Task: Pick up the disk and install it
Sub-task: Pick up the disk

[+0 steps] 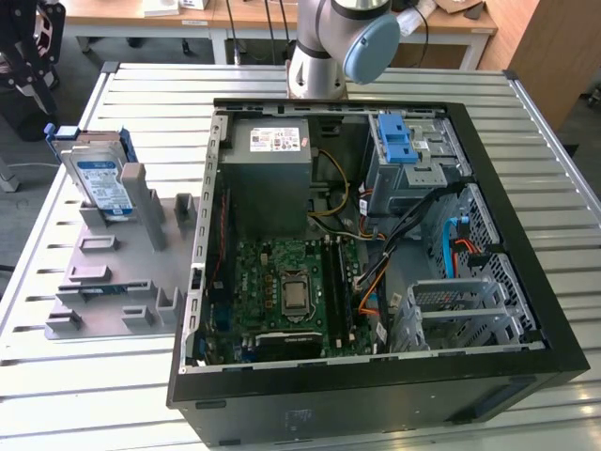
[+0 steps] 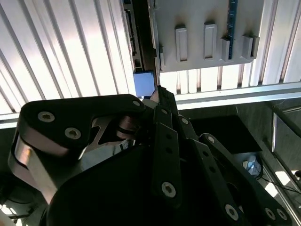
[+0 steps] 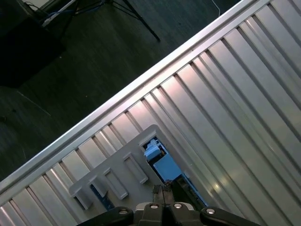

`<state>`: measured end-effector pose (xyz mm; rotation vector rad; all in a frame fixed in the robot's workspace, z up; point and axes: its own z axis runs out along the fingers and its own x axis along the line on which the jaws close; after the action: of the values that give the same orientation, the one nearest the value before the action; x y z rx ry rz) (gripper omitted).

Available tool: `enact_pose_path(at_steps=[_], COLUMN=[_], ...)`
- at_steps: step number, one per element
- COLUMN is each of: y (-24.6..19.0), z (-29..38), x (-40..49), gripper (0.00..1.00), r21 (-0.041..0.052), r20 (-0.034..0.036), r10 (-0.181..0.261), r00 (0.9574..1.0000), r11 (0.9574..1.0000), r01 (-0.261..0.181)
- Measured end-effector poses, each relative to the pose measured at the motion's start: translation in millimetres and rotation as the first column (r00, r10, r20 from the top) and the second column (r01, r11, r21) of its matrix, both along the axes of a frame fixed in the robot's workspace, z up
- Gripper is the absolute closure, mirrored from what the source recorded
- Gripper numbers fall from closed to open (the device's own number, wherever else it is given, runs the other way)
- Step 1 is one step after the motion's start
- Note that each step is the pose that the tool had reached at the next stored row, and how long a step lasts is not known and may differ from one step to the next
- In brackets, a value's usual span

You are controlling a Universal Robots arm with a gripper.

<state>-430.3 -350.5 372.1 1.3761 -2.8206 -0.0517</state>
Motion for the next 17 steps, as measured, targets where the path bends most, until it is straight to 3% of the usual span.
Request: enact_pose_path(at_steps=[10, 14, 17], y=[0.0, 0.0, 0.0], z=[-0.1, -0.2, -0.3], x=[0.0, 0.0, 0.0], gripper=[0.9, 0.9, 0.9], r21=[-0.0007, -0.0012, -0.0016], r20=[0.0131, 0.0209, 0.0227], r10=[0.078, 0.107, 0.14], r00=[0.9969, 0.994, 0.9898], r11=[0.997, 0.9942, 0.9901], r01=[-0.078, -0.107, -0.14])
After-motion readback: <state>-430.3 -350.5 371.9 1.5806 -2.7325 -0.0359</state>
